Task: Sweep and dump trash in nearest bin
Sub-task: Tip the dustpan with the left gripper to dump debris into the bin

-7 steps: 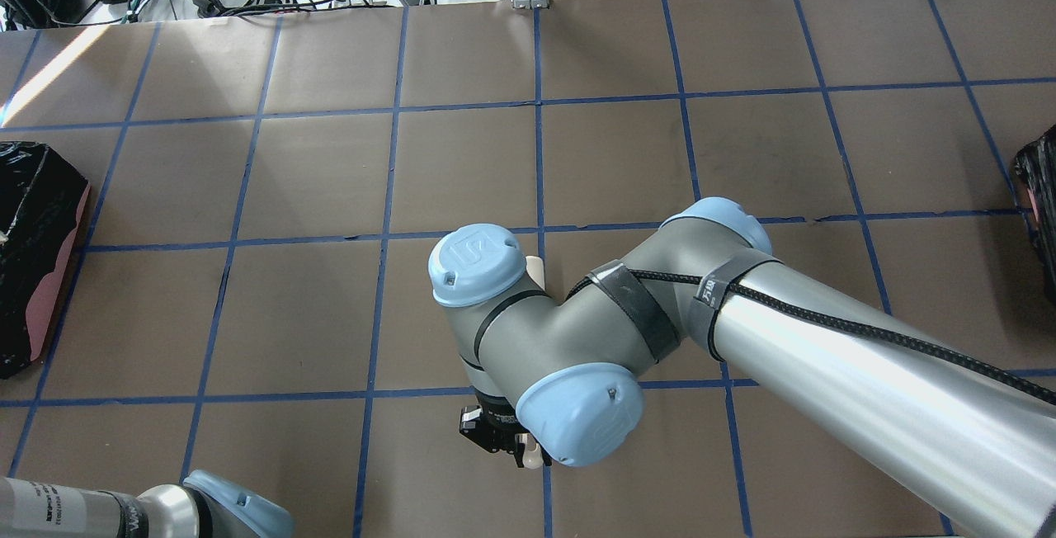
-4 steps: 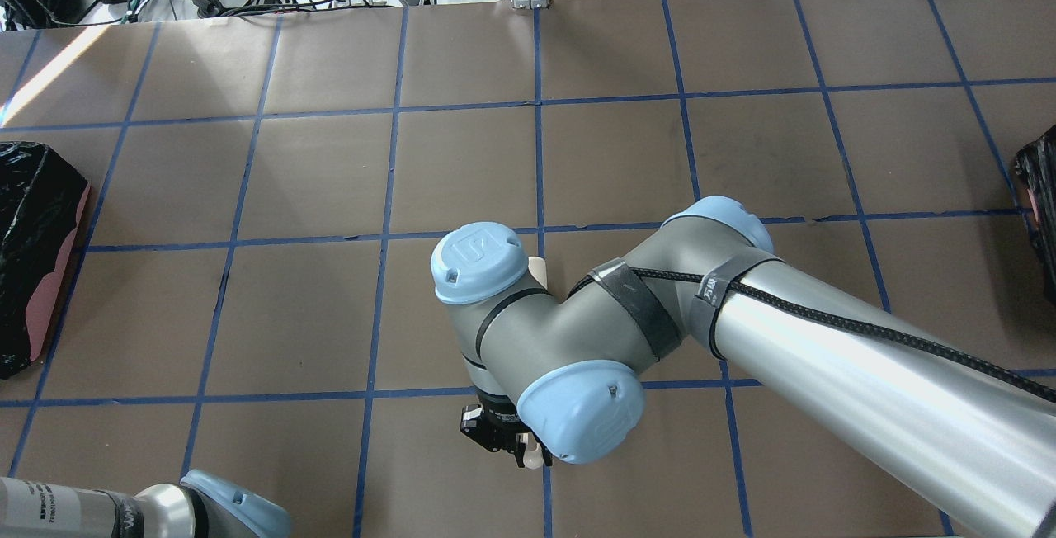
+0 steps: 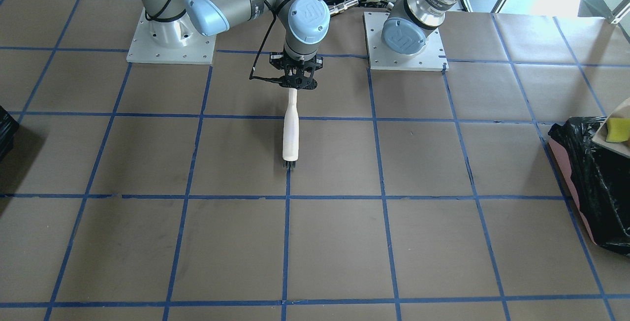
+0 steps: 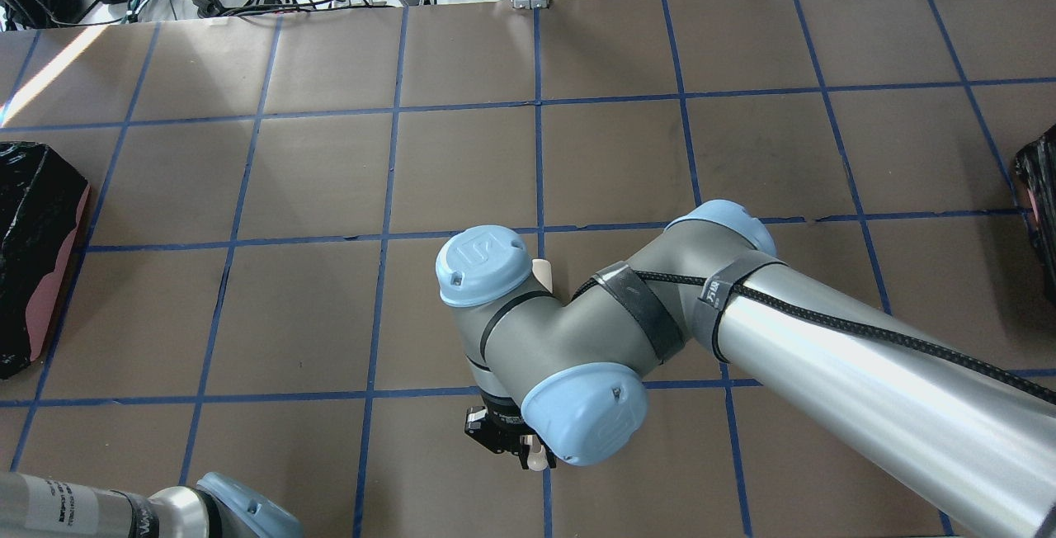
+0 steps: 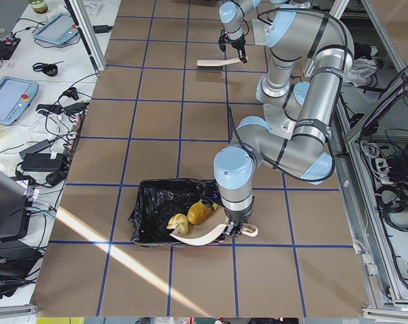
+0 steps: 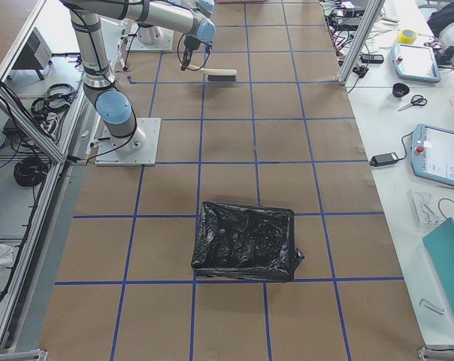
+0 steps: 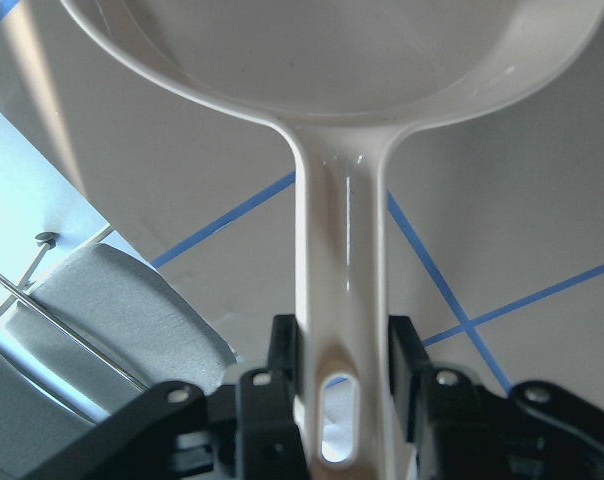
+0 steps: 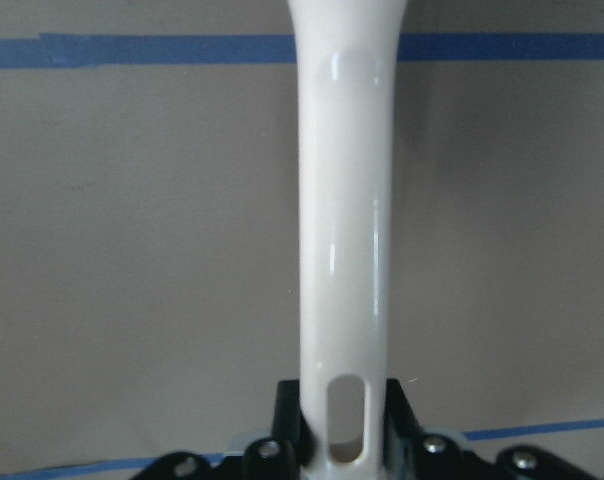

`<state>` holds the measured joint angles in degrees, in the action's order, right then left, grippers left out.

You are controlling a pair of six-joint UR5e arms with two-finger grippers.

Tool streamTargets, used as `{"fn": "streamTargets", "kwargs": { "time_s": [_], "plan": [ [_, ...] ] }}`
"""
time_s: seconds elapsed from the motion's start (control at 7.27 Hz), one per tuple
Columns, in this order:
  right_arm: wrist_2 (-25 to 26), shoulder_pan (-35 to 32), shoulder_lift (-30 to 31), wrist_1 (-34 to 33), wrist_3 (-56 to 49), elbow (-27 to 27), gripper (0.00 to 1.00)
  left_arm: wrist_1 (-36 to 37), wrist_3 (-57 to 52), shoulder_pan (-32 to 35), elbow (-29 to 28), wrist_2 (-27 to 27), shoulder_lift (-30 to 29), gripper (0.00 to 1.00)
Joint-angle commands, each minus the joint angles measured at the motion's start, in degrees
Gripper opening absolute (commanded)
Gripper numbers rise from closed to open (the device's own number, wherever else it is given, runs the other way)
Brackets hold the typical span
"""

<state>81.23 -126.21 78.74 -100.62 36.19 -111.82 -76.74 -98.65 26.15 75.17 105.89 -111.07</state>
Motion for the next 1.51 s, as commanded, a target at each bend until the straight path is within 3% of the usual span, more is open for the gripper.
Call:
{"fn": "streamTargets", "kwargs": {
  "time_s": [0.0, 0.55, 0.69, 0.83, 1.1, 1.38],
  "plan": [
    [-0.20, 0.26, -0.08, -0.10, 0.81, -0.06, 0.00, 4.81, -1.18, 1.89, 0.06, 3.16, -0.11, 0.00],
    [-0.29, 1.49, -0.25, 0.52, 0.72, -0.15, 0.03, 6.78, -3.92, 3.73, -0.03, 1.35, 1.64, 0.00],
    [-0.37, 1.58, -0.25, 0.25, 0.63, -0.15, 0.28, 3.12, -2.44, 6.26, 0.06, -6.32, 3.56, 0.00],
    [-0.38, 1.58, -0.34, -0.01, 0.63, -0.15, 0.40, -1.44, 2.36, 7.77, 0.15, -8.92, 4.45, 0.00],
    [-0.20, 1.58, 0.09, -0.01, 0.46, 0.03, 1.00, -3.50, 12.80, 15.03, 1.29, -12.54, 5.25, 0.00],
    [0.67, 1.85, 1.06, 0.77, 0.81, 1.95, 1.00, -4.65, 27.91, 26.62, 3.13, -12.64, 6.83, 0.00]
  ]
}}
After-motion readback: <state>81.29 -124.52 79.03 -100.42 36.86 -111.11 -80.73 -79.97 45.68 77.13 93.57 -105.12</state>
